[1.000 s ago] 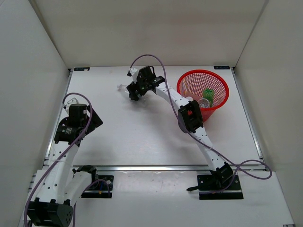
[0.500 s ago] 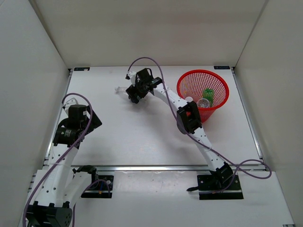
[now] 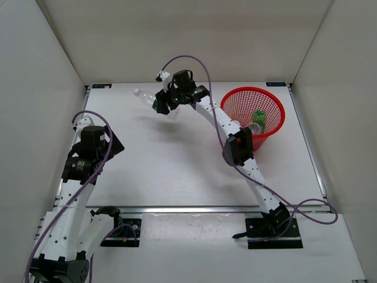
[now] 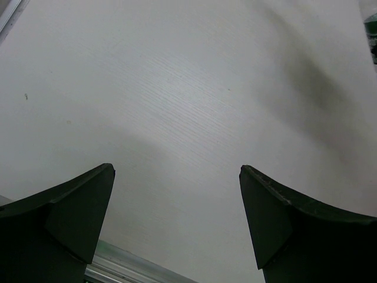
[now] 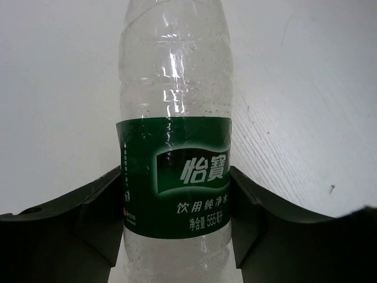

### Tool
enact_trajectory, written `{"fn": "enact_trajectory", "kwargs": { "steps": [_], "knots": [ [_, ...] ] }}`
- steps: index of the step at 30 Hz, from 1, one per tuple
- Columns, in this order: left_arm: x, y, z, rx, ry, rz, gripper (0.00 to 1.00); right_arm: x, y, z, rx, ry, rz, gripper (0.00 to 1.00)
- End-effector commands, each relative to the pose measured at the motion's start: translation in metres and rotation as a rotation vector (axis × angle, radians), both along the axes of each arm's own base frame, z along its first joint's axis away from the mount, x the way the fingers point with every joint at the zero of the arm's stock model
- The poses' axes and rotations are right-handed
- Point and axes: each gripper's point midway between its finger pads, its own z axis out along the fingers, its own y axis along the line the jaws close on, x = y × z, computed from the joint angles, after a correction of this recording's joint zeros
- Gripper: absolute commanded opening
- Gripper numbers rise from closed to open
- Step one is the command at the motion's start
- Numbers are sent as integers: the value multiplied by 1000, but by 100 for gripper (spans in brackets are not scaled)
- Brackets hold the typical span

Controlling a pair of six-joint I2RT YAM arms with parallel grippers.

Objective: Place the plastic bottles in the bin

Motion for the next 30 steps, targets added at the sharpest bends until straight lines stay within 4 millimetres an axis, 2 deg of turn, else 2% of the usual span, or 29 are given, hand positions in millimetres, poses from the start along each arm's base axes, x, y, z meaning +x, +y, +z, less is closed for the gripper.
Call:
{"fn": "enact_trajectory", "kwargs": {
  "steps": [1, 2, 4, 5, 6, 7, 8, 10, 11, 12, 13, 14, 15, 16, 17, 18, 19, 20, 21, 22, 23, 24, 25, 26, 27, 30],
  "knots": [
    [14, -4, 26, -9, -86, -15, 98, -14, -14, 169, 285, -143, 70, 47],
    [18, -7, 34, -13, -112, -24, 99, -16, -22, 178, 290, -144, 76, 46],
    [28, -9, 46, -8, -137, -40, 99, -20, -50, 223, 310, -206, 52, 46],
    [28, -10, 48, -2, -138, -45, 99, -24, -60, 230, 287, -217, 36, 45],
    [32, -11, 49, 3, -135, -48, 99, -25, -77, 239, 258, -229, -6, 44],
    [36, -11, 53, 3, -146, -45, 99, -25, -98, 263, 250, -278, -55, 45],
    [39, -11, 51, 4, -130, -43, 98, -33, -111, 269, 224, -275, -75, 44],
    [46, -15, 45, -18, -96, -60, 99, -28, -151, 272, 144, -288, -182, 43],
    [48, -19, 45, -27, -93, -78, 98, -39, -165, 281, 115, -294, -202, 43],
    [52, -24, 44, -41, -95, -97, 99, -35, -183, 268, 70, -255, -255, 42],
    [56, -27, 41, -57, -81, -105, 98, -39, -199, 268, 45, -245, -302, 41],
    [60, -28, 43, -67, -90, -108, 98, -46, -215, 278, 37, -259, -330, 41],
    [64, -32, 39, -78, -76, -126, 99, -46, -226, 263, 5, -218, -345, 40],
    [69, -35, 37, -84, -69, -134, 99, -51, -246, 263, -16, -208, -379, 40],
    [73, -36, 37, -81, -78, -134, 99, -59, -265, 278, -17, -241, -425, 41],
    [76, -38, 35, -87, -75, -140, 99, -70, -277, 282, -18, -256, -449, 42],
    [80, -41, 35, -101, -81, -139, 98, -64, -289, 250, -49, -212, -483, 42],
    [81, -43, 29, -111, -76, -145, 99, -83, -308, 274, -31, -286, -521, 43],
    [83, -44, 30, -121, -82, -148, 98, -98, -322, 266, -28, -311, -548, 45],
    [85, -43, 31, -124, -90, -142, 99, -97, -332, 235, -38, -284, -582, 50],
    [87, -43, 26, -132, -85, -135, 99, -117, -346, 223, -28, -282, -604, 51],
    [88, -45, 25, -134, -86, -147, 99, -127, -350, 236, 25, -334, -612, 54],
    [89, -47, 23, -149, -81, -147, 99, -125, -358, 218, 55, -301, -623, 55],
    [93, -50, 23, -150, -85, -152, 99, -131, -368, 209, 74, -284, -627, 55],
    [93, -54, 19, -151, -71, -163, 99, -129, -363, 207, 108, -275, -587, 54],
    [97, -60, 19, -168, -72, -168, 99, -109, -374, 190, 69, -241, -627, 54]
  ]
}}
